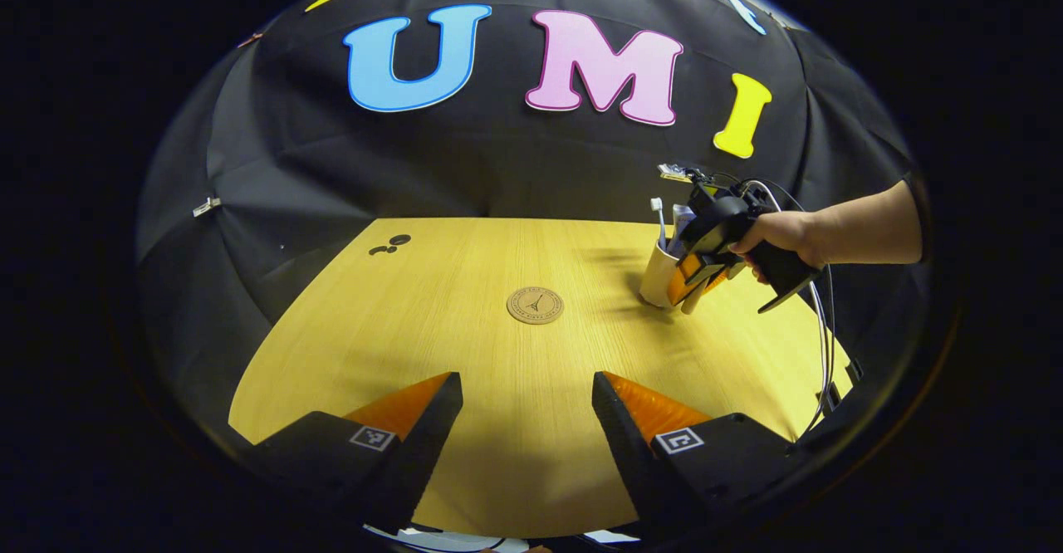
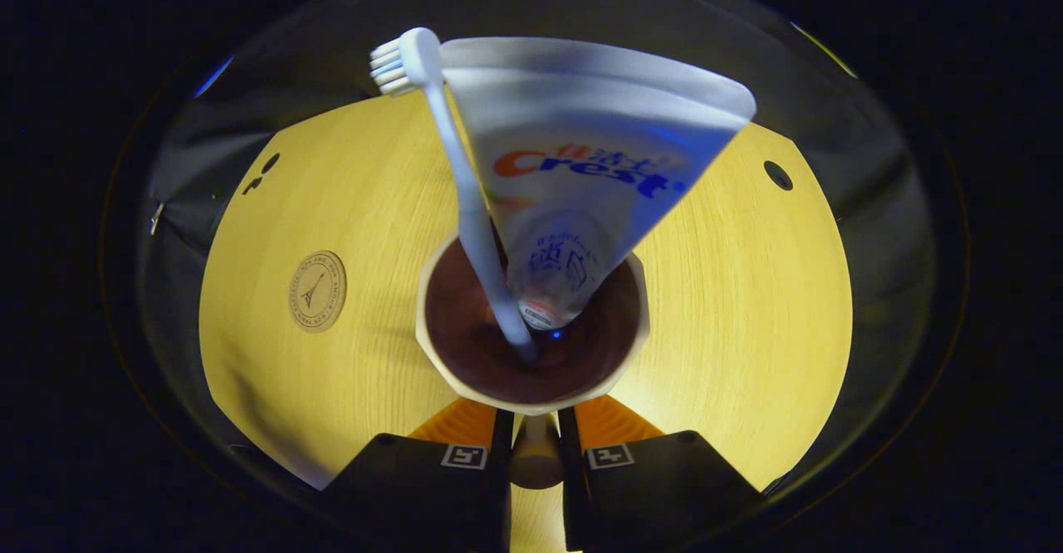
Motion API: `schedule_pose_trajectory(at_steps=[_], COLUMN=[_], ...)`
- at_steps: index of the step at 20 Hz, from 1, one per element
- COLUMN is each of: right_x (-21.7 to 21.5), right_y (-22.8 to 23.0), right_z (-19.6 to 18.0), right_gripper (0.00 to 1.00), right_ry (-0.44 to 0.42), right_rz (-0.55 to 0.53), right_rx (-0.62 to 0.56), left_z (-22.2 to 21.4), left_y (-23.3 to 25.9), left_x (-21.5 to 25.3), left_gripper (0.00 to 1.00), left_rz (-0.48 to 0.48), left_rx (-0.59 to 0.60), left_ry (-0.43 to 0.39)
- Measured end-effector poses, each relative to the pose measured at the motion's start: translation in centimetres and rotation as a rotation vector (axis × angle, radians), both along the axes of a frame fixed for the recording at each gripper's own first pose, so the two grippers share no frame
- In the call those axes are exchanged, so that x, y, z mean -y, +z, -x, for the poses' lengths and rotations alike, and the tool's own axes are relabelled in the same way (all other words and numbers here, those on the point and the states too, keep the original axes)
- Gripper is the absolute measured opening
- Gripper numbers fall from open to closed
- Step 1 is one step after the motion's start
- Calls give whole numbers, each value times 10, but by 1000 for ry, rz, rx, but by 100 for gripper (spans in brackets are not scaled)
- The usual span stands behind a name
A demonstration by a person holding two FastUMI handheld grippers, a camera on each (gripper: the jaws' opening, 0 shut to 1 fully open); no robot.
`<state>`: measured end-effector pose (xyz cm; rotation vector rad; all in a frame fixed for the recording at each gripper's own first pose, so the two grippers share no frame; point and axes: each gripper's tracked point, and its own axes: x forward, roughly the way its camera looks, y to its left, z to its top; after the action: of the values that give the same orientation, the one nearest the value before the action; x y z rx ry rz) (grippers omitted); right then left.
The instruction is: Put the toothbrush and toothpaste on the desktop into the cup, then pick up the cup and place it on the coaster on the desktop.
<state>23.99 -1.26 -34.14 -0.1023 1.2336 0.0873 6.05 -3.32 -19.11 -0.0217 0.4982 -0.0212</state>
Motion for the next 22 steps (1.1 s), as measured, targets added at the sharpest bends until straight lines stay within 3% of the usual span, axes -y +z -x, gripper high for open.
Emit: schedule_pose_trajectory(at_steps=[5, 12, 22], right_x=[-19, -92, -184], right_y=[13, 28, 3], right_z=[-7, -16, -4], right_gripper=[28, 28, 28], right_ry=[55, 177, 326], right_rz=[26, 10, 20], right_rx=[31, 52, 26], left_z=[1, 5, 19], left_y=[-3, -5, -15], left_x=[-2, -17, -56], left_gripper=[98, 98, 98], left_rz=[11, 9, 26], left_rx=[3, 16, 10], left_ry=[4, 24, 102])
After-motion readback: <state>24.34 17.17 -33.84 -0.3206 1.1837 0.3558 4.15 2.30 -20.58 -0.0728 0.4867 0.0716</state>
